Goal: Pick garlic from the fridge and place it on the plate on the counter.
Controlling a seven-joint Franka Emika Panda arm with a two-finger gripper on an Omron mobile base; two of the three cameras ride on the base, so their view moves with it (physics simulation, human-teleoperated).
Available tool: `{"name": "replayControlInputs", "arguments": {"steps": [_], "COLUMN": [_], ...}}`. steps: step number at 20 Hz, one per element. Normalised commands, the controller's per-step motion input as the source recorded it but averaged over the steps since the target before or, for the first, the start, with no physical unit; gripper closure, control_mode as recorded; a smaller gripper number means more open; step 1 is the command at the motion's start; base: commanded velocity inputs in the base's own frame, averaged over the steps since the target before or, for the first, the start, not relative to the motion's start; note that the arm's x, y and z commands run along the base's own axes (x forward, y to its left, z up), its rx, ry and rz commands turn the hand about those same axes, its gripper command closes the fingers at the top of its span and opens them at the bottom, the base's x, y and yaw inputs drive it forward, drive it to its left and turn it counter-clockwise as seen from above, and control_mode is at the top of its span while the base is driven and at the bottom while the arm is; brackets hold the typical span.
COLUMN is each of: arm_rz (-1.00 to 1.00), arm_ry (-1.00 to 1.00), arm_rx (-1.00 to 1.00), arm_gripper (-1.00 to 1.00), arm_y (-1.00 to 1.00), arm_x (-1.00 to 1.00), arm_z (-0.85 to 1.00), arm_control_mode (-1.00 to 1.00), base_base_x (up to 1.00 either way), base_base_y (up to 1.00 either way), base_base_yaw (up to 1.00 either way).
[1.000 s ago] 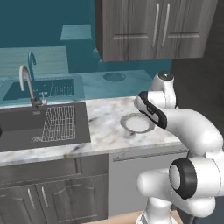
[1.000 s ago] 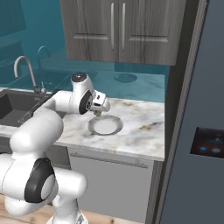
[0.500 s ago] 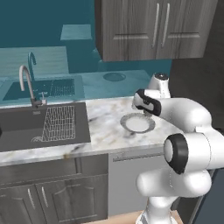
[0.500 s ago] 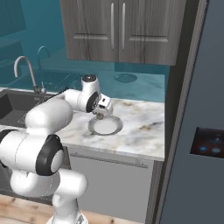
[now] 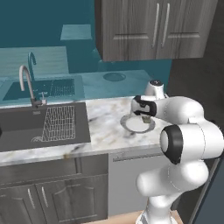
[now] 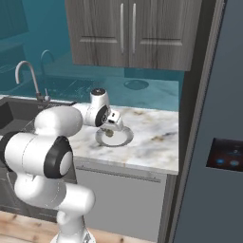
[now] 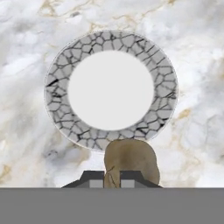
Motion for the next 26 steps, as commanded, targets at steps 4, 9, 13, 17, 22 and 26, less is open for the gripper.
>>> {"name": "replayControlInputs", "arguments": {"steps": [4, 9, 13, 17, 22, 26], "arm_rz": [0.0, 0.0, 0.0, 0.0, 0.0, 0.0], "arm_ry": [0.0, 0.0, 0.0, 0.0, 0.04, 0.0], "arm_rx": [-0.04, -0.01, 0.0, 0.0, 0.0, 0.0], "arm_gripper": [1.0, 1.0, 1.0, 1.0, 1.0, 1.0], "arm_y": [0.0, 0.0, 0.0, 0.0, 0.0, -0.01], "arm_x": [0.19, 0.36, 0.2, 0.03, 0.07, 0.07], "arm_z": [-0.06, 0.0, -0.04, -0.24, -0.34, -0.36], "arm_control_mode": [-1.0, -1.0, -1.0, -1.0, -1.0, -1.0], "base_base_x": [0.0, 0.0, 0.0, 0.0, 0.0, 0.0], "base_base_y": [0.0, 0.0, 0.0, 0.0, 0.0, 0.0], "base_base_yaw": [0.0, 0.0, 0.0, 0.0, 0.0, 0.0]}}
